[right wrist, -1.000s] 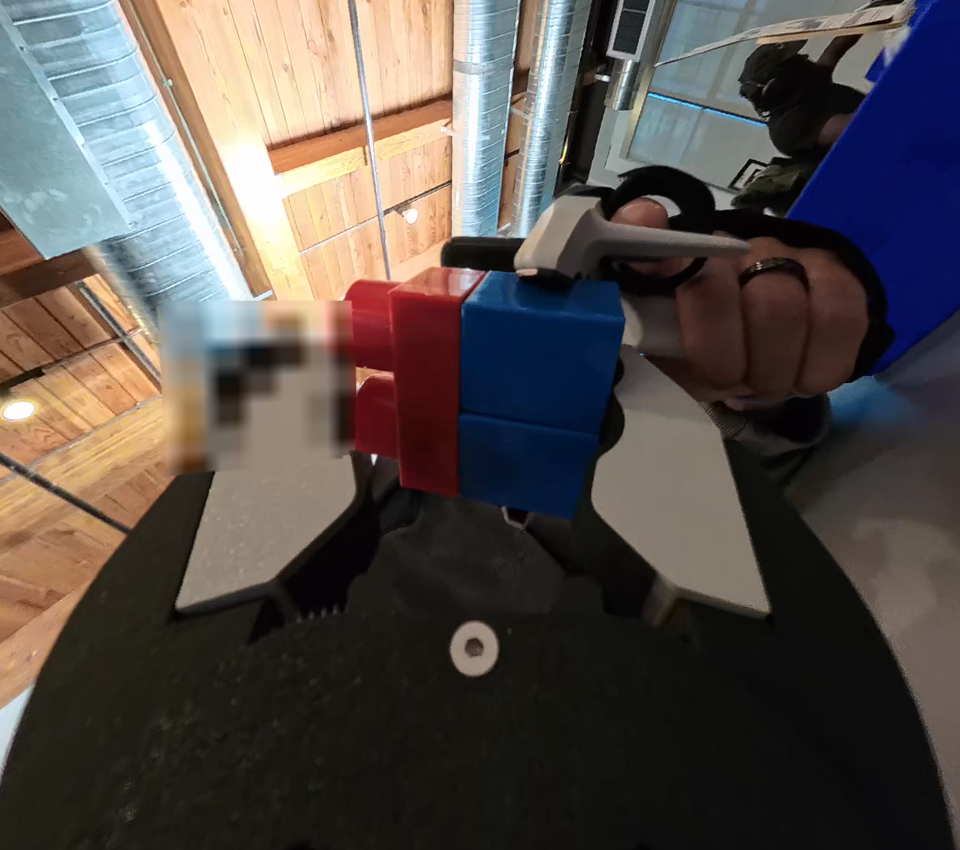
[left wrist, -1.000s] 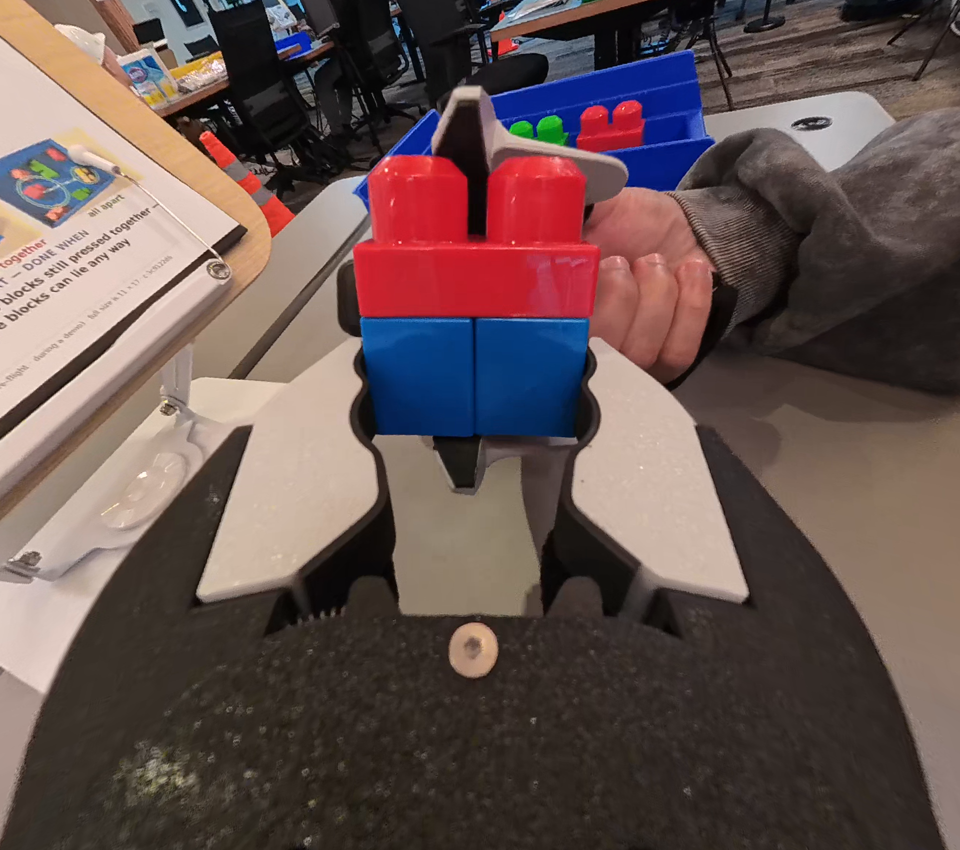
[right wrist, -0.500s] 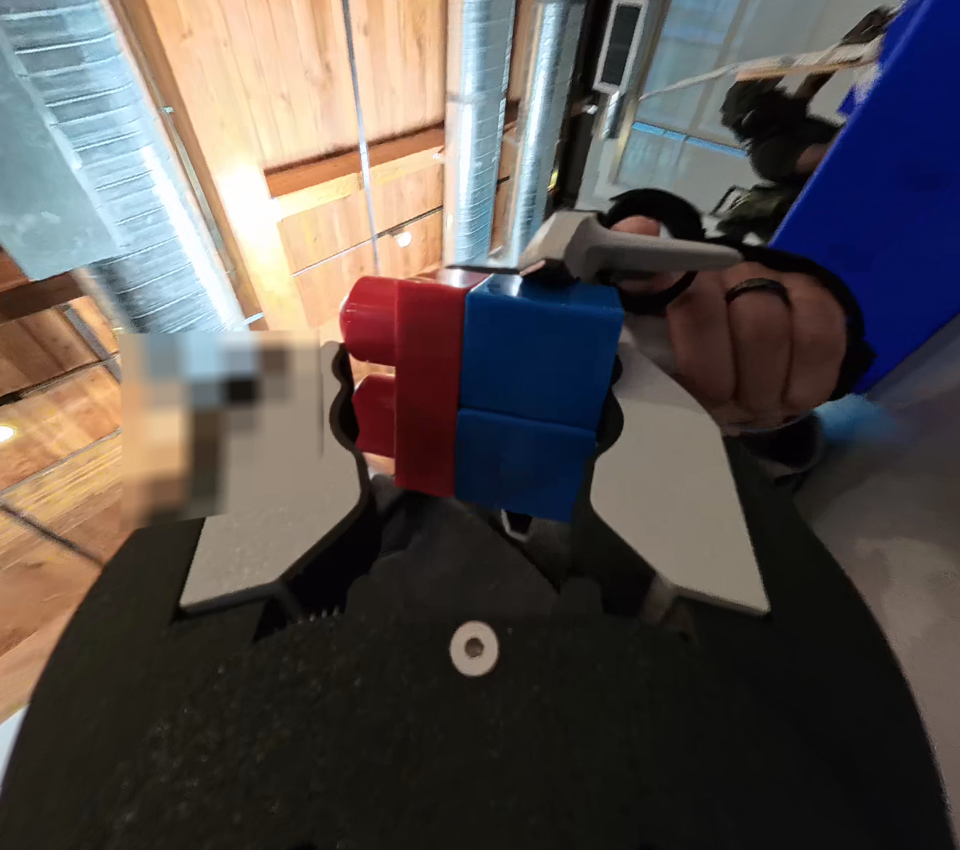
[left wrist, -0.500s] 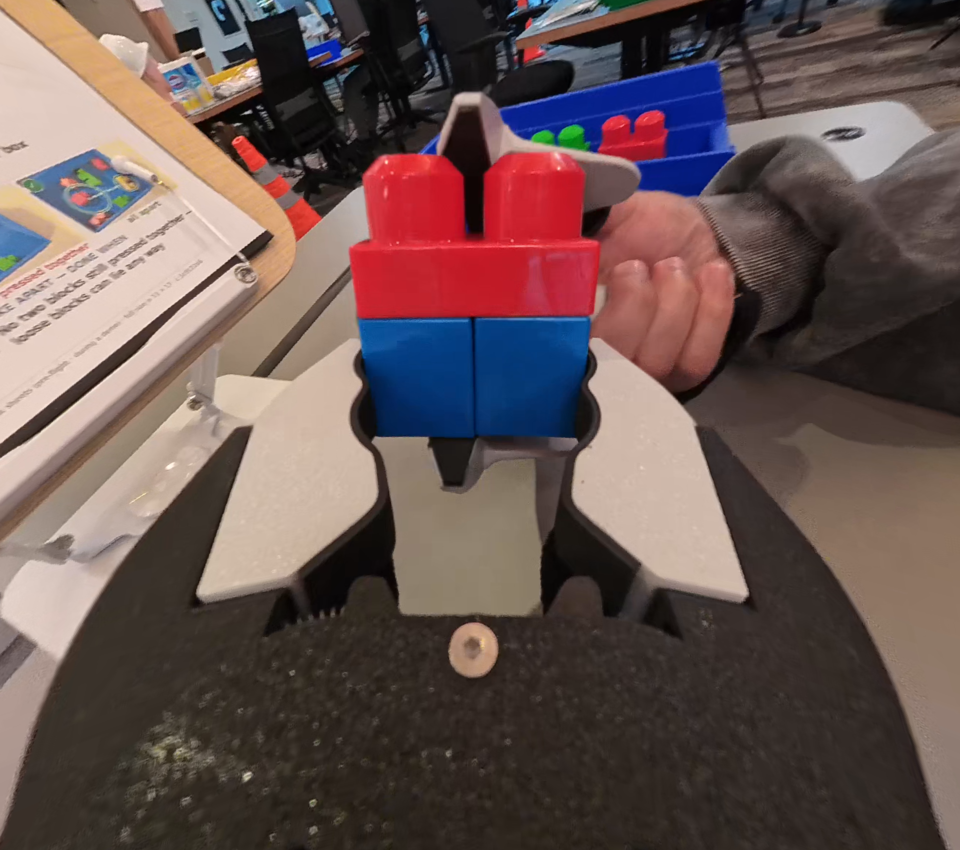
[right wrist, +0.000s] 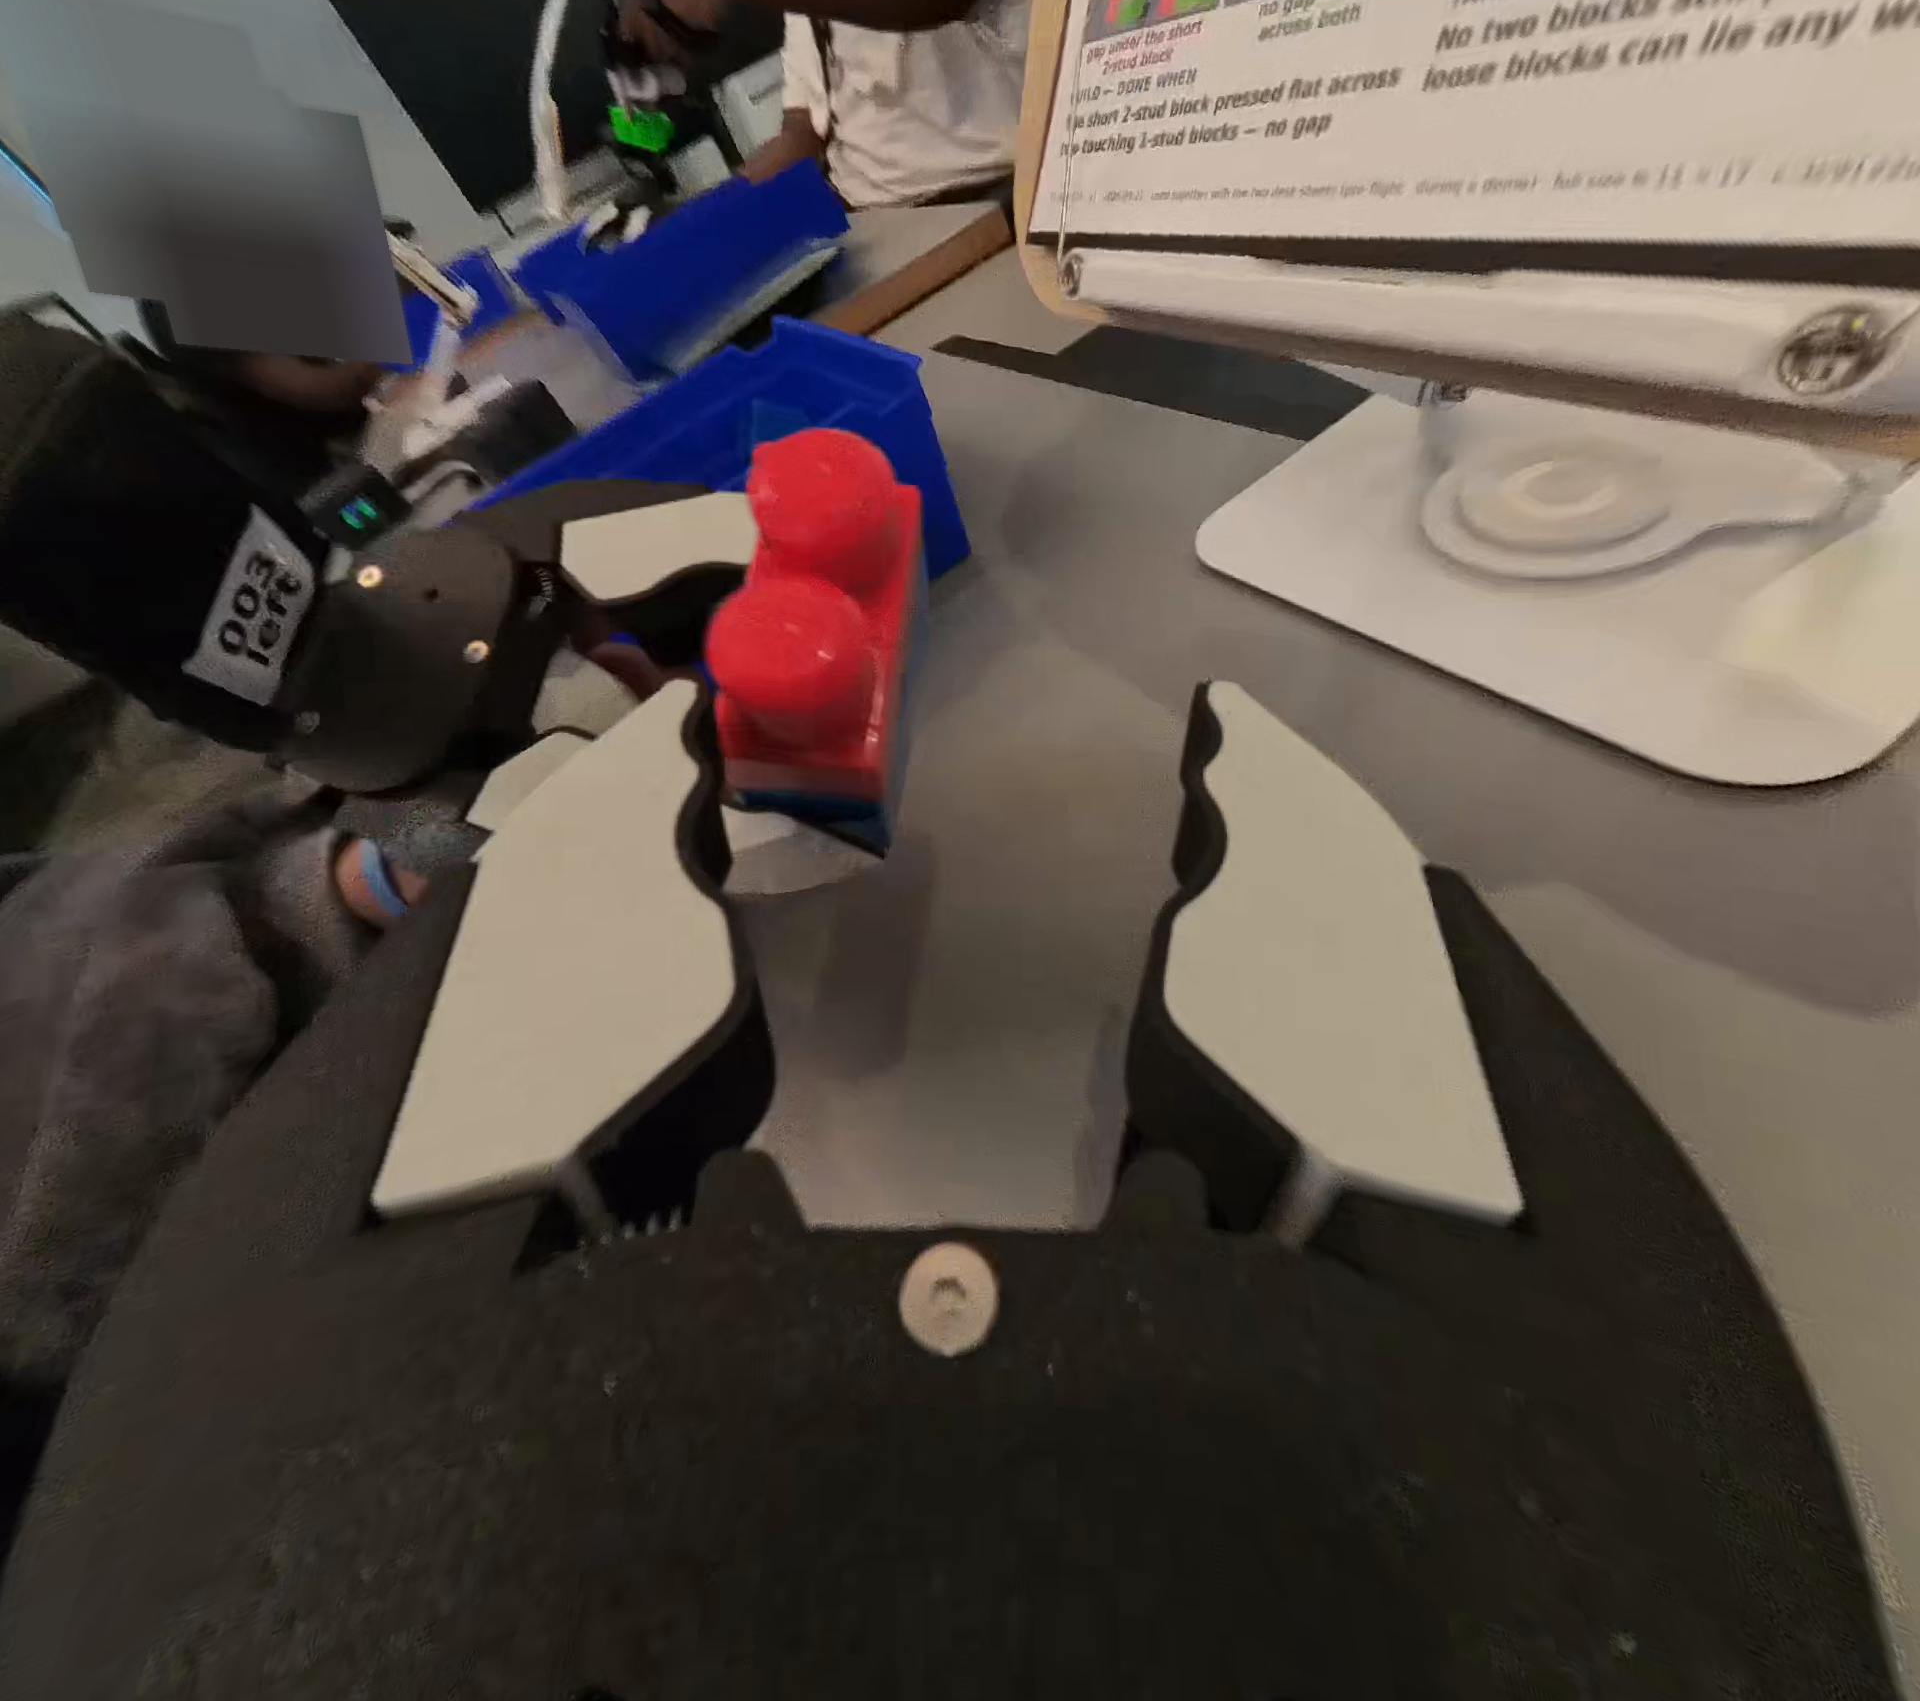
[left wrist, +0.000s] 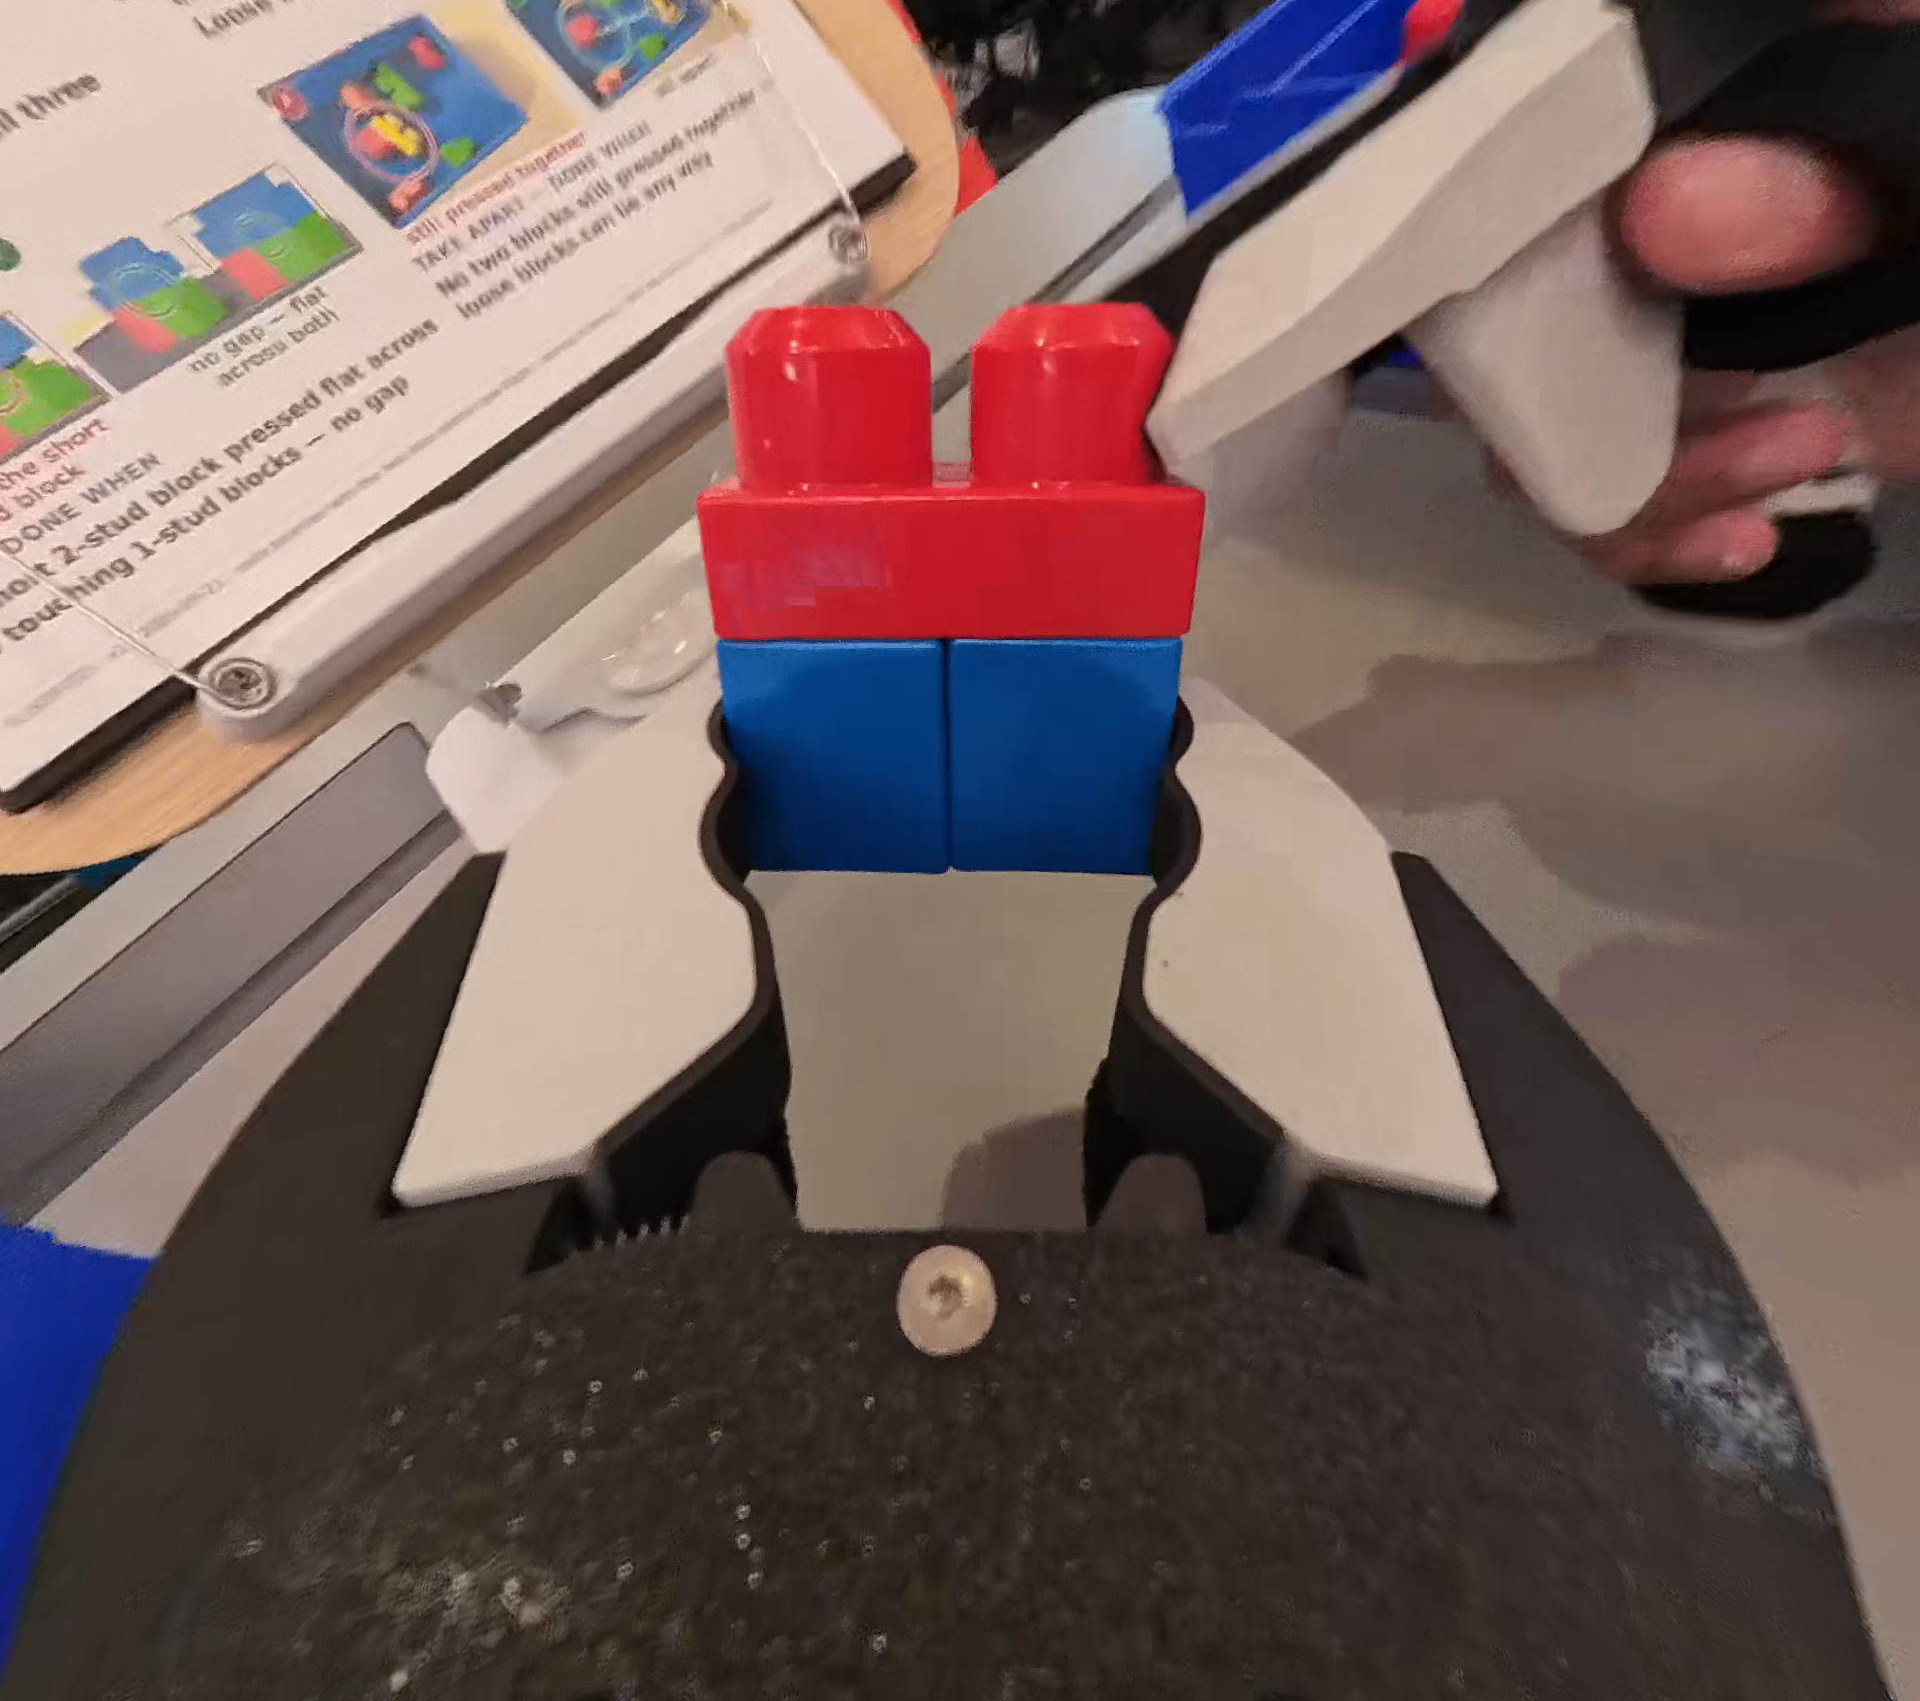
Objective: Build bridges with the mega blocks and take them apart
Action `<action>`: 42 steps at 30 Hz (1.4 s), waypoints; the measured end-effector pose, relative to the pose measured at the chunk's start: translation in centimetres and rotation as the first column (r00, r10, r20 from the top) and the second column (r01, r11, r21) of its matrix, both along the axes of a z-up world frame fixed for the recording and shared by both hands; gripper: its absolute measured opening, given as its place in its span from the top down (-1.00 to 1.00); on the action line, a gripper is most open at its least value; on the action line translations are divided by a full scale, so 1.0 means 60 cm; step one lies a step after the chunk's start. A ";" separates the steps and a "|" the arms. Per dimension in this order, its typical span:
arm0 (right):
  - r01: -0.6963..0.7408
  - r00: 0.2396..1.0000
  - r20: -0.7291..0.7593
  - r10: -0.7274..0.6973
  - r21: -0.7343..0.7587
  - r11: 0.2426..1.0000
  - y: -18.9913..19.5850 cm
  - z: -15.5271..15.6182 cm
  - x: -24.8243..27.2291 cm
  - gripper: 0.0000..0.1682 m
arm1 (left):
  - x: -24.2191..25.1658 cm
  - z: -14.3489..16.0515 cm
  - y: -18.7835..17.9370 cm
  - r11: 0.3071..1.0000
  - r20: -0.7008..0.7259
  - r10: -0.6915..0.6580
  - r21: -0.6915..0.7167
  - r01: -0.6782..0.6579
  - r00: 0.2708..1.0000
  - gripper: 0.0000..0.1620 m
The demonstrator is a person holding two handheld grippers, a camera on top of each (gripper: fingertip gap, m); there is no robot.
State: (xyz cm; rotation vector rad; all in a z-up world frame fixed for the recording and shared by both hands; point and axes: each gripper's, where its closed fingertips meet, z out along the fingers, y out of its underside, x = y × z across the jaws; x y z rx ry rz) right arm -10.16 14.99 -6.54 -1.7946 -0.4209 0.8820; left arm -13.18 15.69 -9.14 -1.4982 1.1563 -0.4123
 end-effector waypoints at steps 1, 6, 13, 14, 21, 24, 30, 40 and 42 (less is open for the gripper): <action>-0.012 0.999 0.031 0.012 -0.003 1.000 -0.006 0.002 -0.004 0.05 | 0.002 -0.009 0.001 1.000 -0.037 0.011 0.003 -0.011 0.999 0.08; -0.049 0.998 0.023 0.054 -0.203 0.978 -0.027 -0.026 -0.025 0.17 | 0.019 -0.034 -0.017 0.997 -0.142 -0.006 0.073 0.016 0.990 0.08; -0.090 0.993 0.043 0.112 -0.352 0.931 -0.049 -0.060 -0.033 0.56 | 0.046 -0.051 -0.052 0.995 -0.182 -0.072 0.060 0.084 0.981 0.08; -0.089 0.992 0.051 0.114 -0.353 0.932 -0.052 -0.058 -0.031 0.56 | 0.047 -0.050 -0.056 0.995 -0.172 -0.082 0.041 0.091 0.982 0.08; -0.027 1.000 0.006 0.030 -0.301 0.953 -0.074 0.011 0.033 0.56 | -0.006 -0.019 -0.107 0.979 0.052 -0.055 -0.193 0.064 0.997 0.05; 0.025 0.999 0.030 -0.018 -0.253 0.967 -0.101 0.065 0.082 0.56 | -0.041 -0.034 -0.148 0.933 0.165 -0.027 -0.350 0.085 0.986 0.06; 0.359 0.924 0.209 -0.321 -0.180 0.916 -0.175 0.150 0.289 0.56 | -0.084 0.005 -0.196 0.911 0.271 0.017 -0.400 0.096 0.963 0.14; 0.701 0.689 0.512 -0.513 -0.289 0.652 -0.108 -0.038 0.500 0.56 | -0.060 -0.014 -0.210 0.891 0.250 -0.028 -0.433 0.138 0.968 0.19; 0.707 0.672 0.569 -0.474 -0.303 0.639 -0.076 -0.073 0.509 0.56 | -0.056 -0.018 -0.211 0.890 0.242 -0.038 -0.433 0.143 0.970 0.19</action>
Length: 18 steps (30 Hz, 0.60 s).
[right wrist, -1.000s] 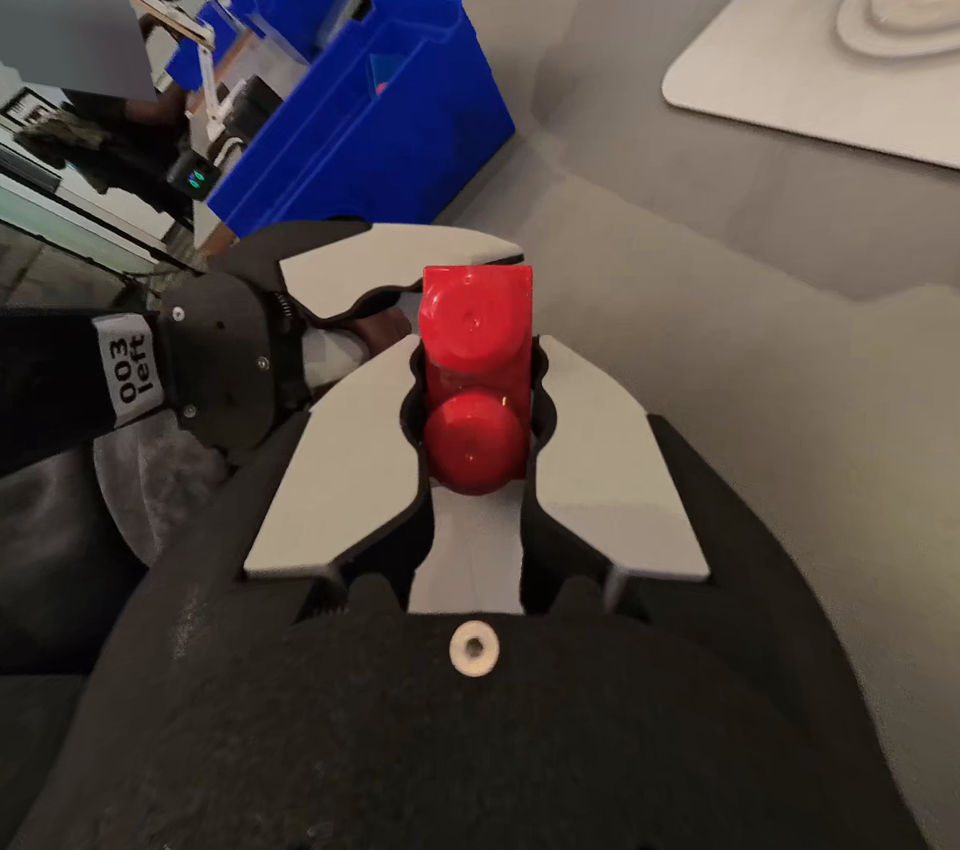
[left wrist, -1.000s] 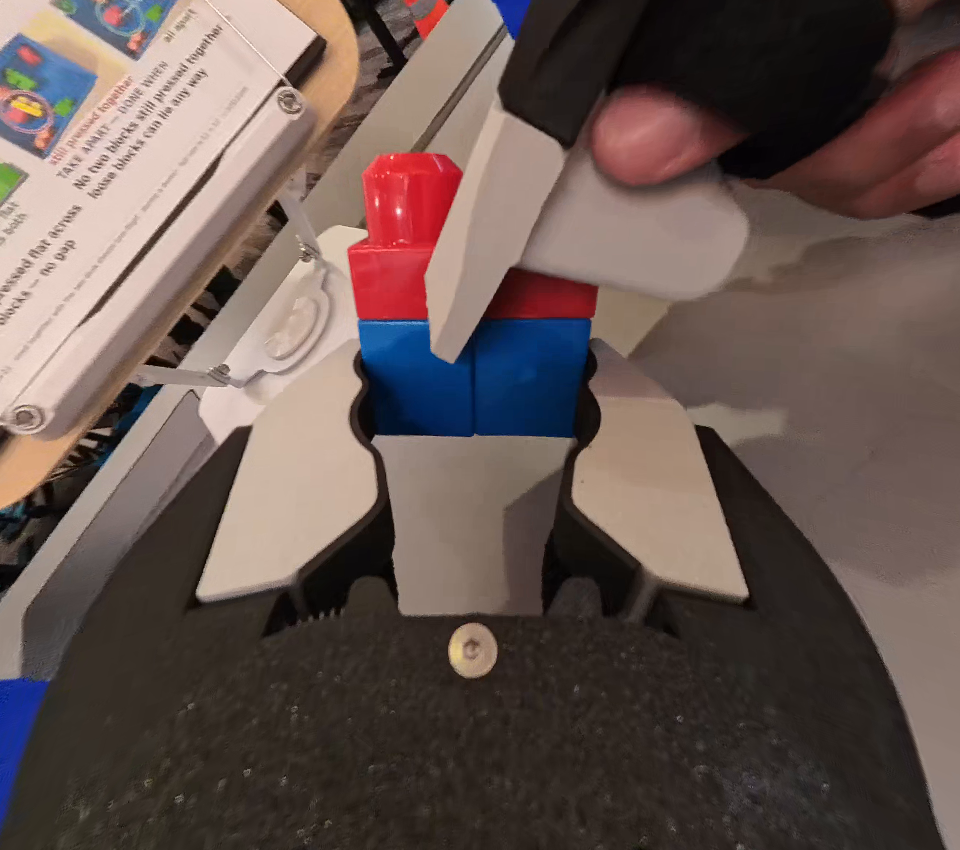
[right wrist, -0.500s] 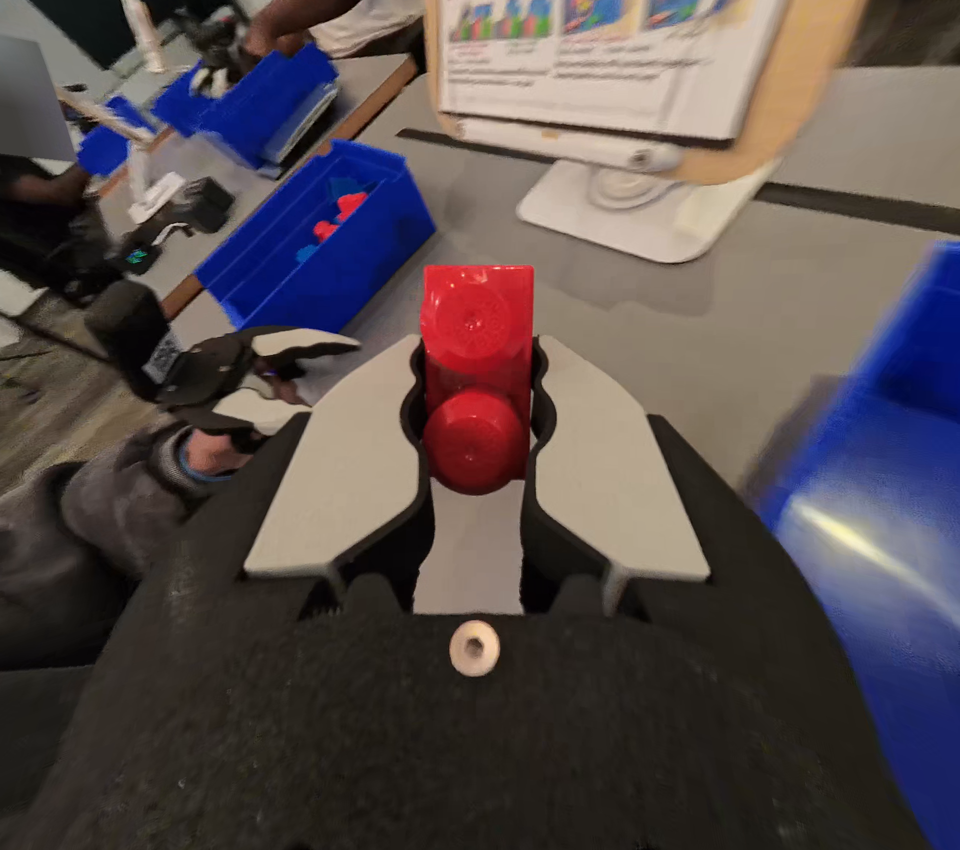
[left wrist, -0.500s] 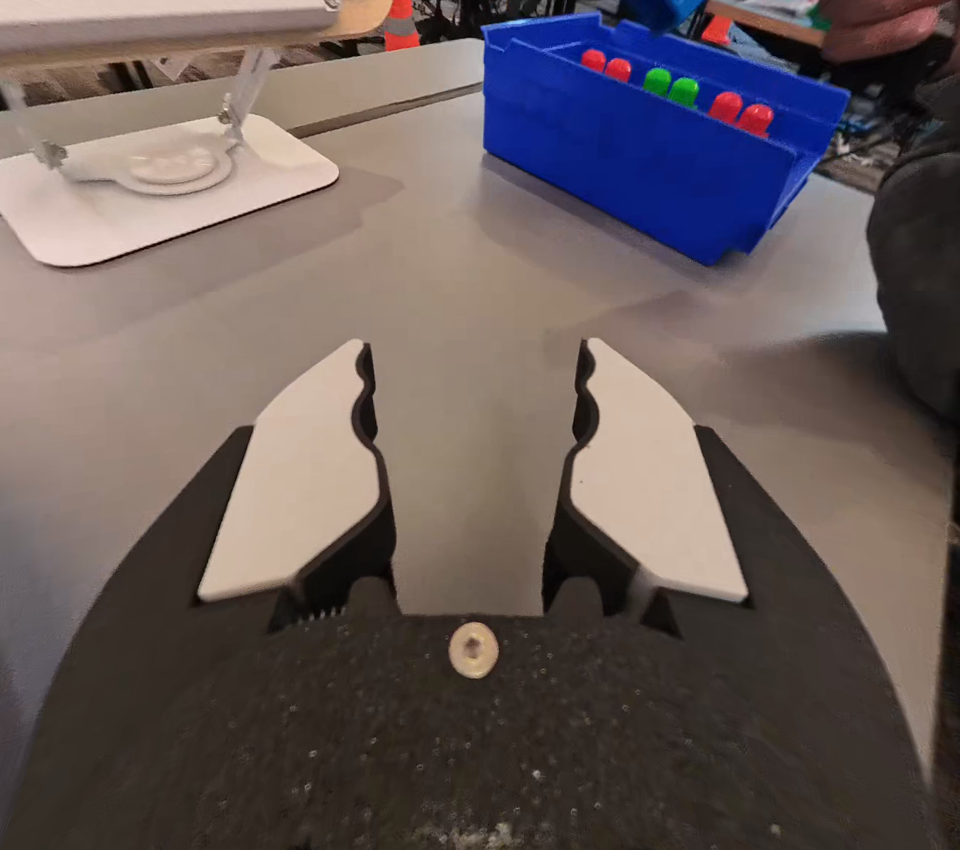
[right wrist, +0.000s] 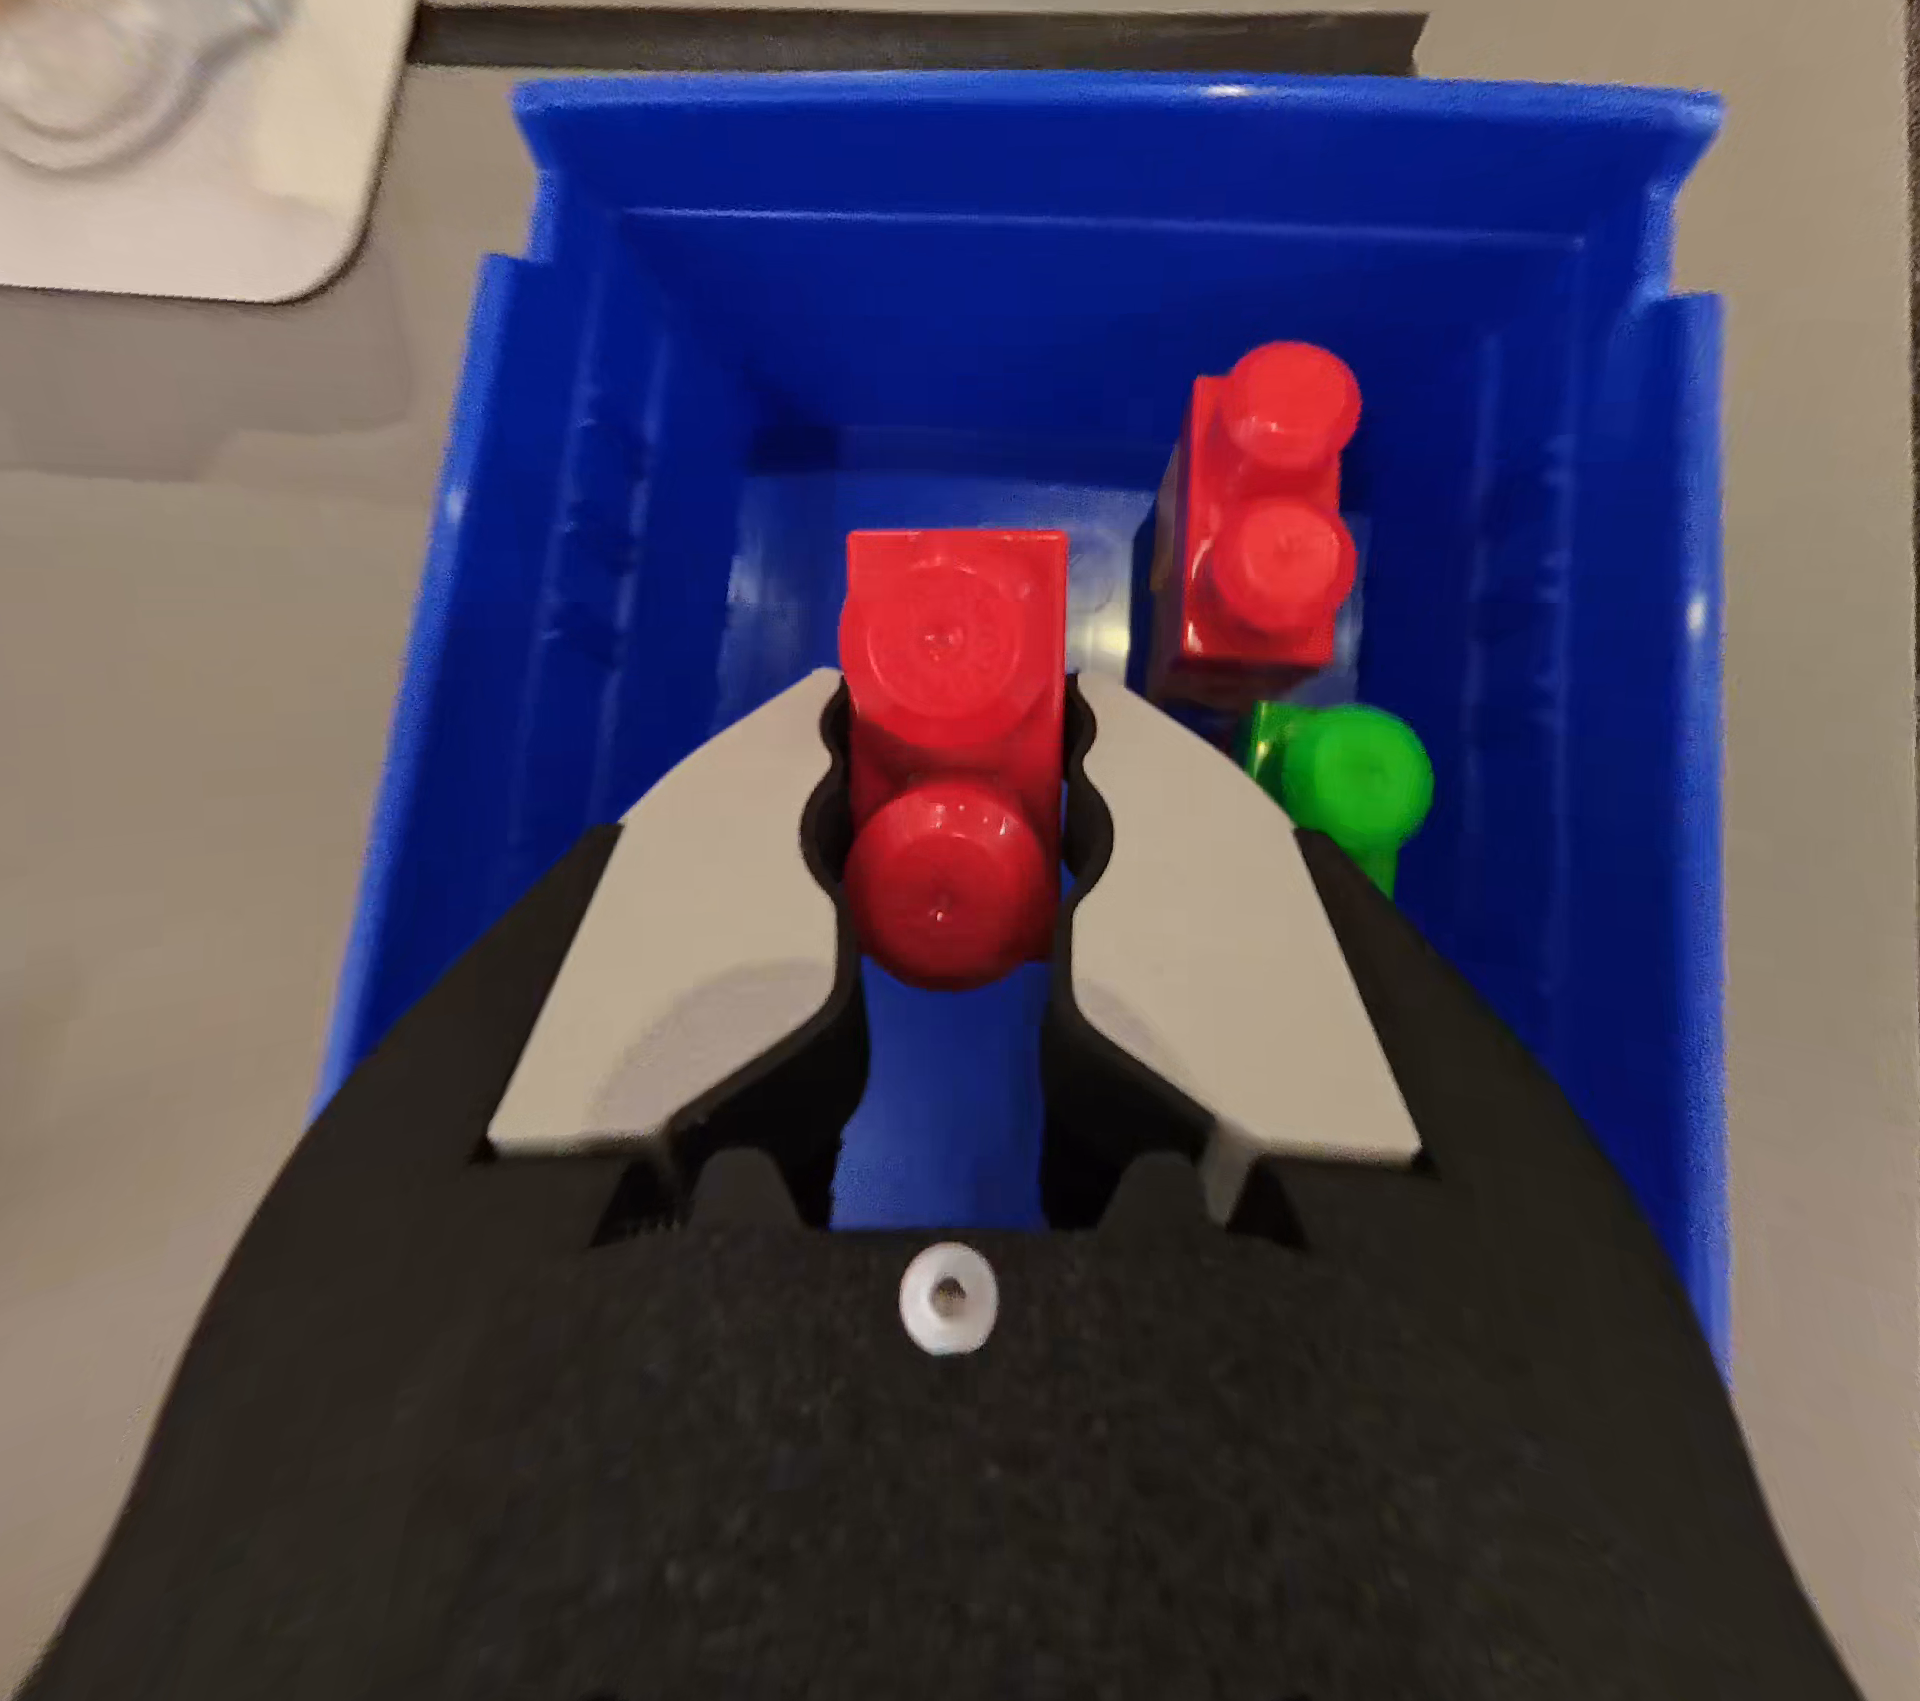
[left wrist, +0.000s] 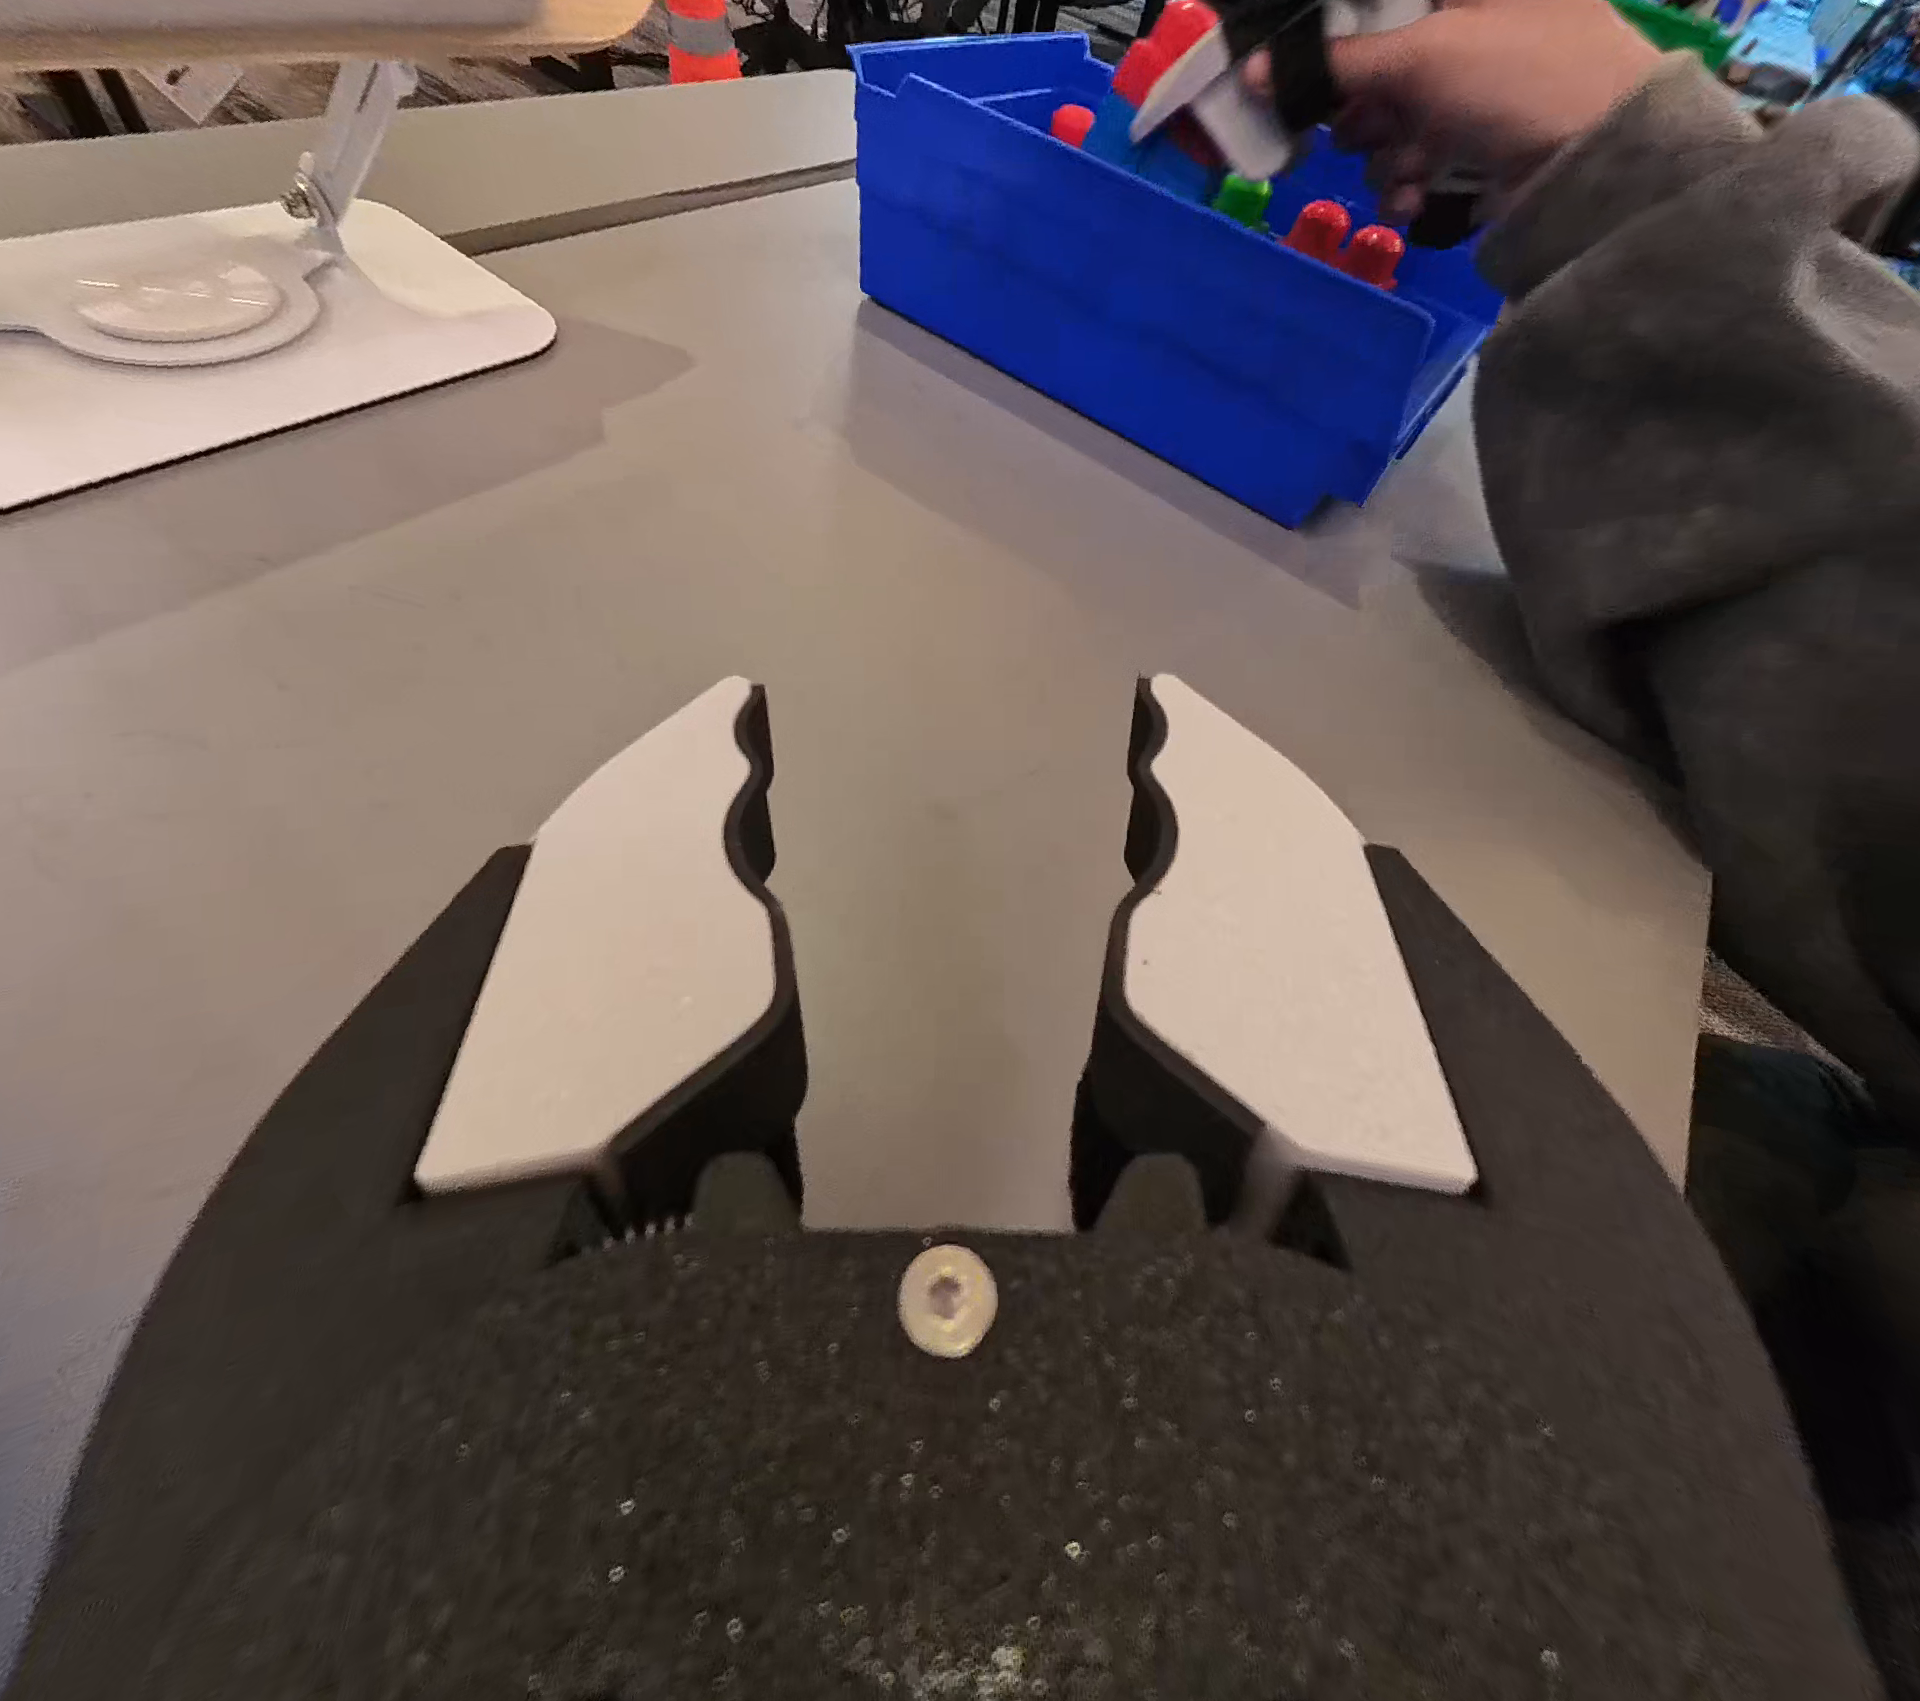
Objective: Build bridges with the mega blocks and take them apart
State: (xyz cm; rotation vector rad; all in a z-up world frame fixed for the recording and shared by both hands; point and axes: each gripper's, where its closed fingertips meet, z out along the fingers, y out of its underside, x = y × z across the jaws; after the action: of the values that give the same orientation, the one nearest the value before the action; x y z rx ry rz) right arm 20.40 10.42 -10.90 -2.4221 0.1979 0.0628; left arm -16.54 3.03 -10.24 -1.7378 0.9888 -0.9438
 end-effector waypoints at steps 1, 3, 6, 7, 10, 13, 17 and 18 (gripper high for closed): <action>0.001 1.000 0.010 -0.001 -0.029 1.000 0.016 -0.015 0.005 0.56 | 0.002 -0.003 0.000 1.000 -0.008 -0.004 0.004 0.004 1.000 0.19; -0.014 1.000 0.013 0.015 -0.099 0.995 0.043 -0.044 0.008 0.56 | 0.004 -0.011 0.001 1.000 -0.029 -0.009 0.011 0.009 1.000 0.19; -0.011 0.996 0.087 0.028 -0.194 0.981 0.068 -0.078 0.021 0.55 | 0.006 -0.021 0.002 1.000 -0.056 -0.013 0.018 0.014 0.998 0.19; 0.005 0.993 0.114 0.019 -0.210 0.978 0.072 -0.084 0.029 0.55 | 0.007 -0.024 0.002 1.000 -0.064 -0.015 0.018 0.017 0.998 0.19; 0.033 0.995 0.101 -0.013 -0.206 0.978 0.080 -0.095 0.035 0.55 | 0.005 -0.031 0.001 1.000 -0.080 -0.016 0.023 0.018 0.997 0.17; 0.041 0.997 0.068 -0.029 -0.192 0.980 0.081 -0.093 0.036 0.53 | 0.004 -0.032 0.001 1.000 -0.076 -0.016 0.016 0.017 0.997 0.17; -0.004 0.994 0.104 0.015 -0.104 0.995 0.062 -0.021 0.018 0.19 | 0.004 -0.030 -0.003 1.000 -0.057 -0.026 -0.018 0.025 0.998 0.15; -0.010 0.991 0.134 0.015 -0.035 0.999 0.053 0.021 0.014 0.17 | 0.003 -0.027 -0.003 0.999 -0.051 -0.026 -0.019 0.025 0.998 0.14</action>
State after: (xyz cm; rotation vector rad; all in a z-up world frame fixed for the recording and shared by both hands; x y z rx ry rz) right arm 21.22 13.58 -9.62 -2.4511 0.1237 -0.0984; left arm -16.35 2.86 -11.87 -1.7761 1.0410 -0.9315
